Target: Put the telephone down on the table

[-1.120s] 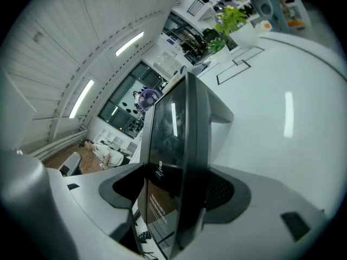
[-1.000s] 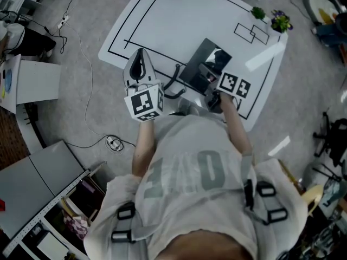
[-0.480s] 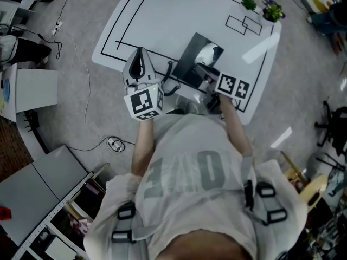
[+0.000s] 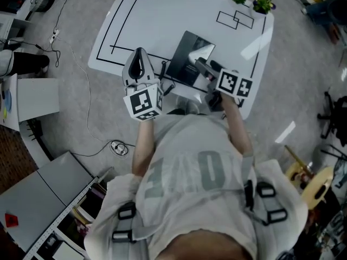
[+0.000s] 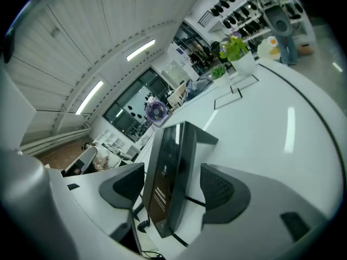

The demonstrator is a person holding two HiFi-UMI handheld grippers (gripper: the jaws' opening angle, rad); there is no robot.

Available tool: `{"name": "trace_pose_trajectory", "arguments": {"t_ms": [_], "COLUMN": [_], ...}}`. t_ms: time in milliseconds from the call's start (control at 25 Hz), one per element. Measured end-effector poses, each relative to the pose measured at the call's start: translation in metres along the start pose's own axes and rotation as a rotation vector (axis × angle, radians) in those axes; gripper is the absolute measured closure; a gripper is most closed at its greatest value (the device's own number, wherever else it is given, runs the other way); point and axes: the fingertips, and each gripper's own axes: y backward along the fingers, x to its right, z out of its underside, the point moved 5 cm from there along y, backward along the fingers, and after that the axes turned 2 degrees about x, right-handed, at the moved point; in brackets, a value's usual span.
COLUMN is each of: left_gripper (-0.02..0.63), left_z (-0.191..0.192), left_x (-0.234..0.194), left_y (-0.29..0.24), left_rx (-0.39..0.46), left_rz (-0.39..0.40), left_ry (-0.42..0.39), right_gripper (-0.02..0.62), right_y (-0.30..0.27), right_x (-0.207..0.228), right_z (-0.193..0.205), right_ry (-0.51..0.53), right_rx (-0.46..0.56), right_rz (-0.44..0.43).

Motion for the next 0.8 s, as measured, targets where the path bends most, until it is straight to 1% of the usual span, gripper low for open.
{"name": "trace_pose_trajectory", "arguments": {"t_ms": [120,200,360,480,520,680,800], "left_gripper": [0.597,0.597,0.597,0.597,0.597,0.597,0.597], "left_z": [-0.002,-0.005,-0.014,-0.021,-0.023,-0.033,-0.037], "left_x": [0.004,0.007,0.007,0.006,0.006,0.004,0.003], "left_y": [-0.003,-0.005,-0.007,-0.009,-0.009,-0.010,-0.010], "left_rx": [0.008,0.014,0.037,0.058,0.064,0.088,0.100], "left_rz": [0.011,0.016,0.022,0.023,0.024,0.028,0.032], "left_ry": [0.000,0.000,0.004,0.010,0.010,0.003,-0.006], "right_gripper": [0.302,0.302,0.304,0.314,0.342,0.504,0.571], "right_y": [0.004,0.006,0.012,0.015,0.015,0.015,0.012], "right_x": [-0.014,-0.025,-0.053,-0.075,-0.080,-0.096,-0.099], "right_z": [-0.030,-0.051,-0.086,-0.100,-0.101,-0.098,-0.092], "right_ry": [0.075,0.147,0.373,0.513,0.545,0.658,0.712], "right_rx": [0.070,0.123,0.259,0.354,0.374,0.435,0.445], "right_rz": [-0.003,0.008,0.051,0.057,0.061,0.102,0.132]}}
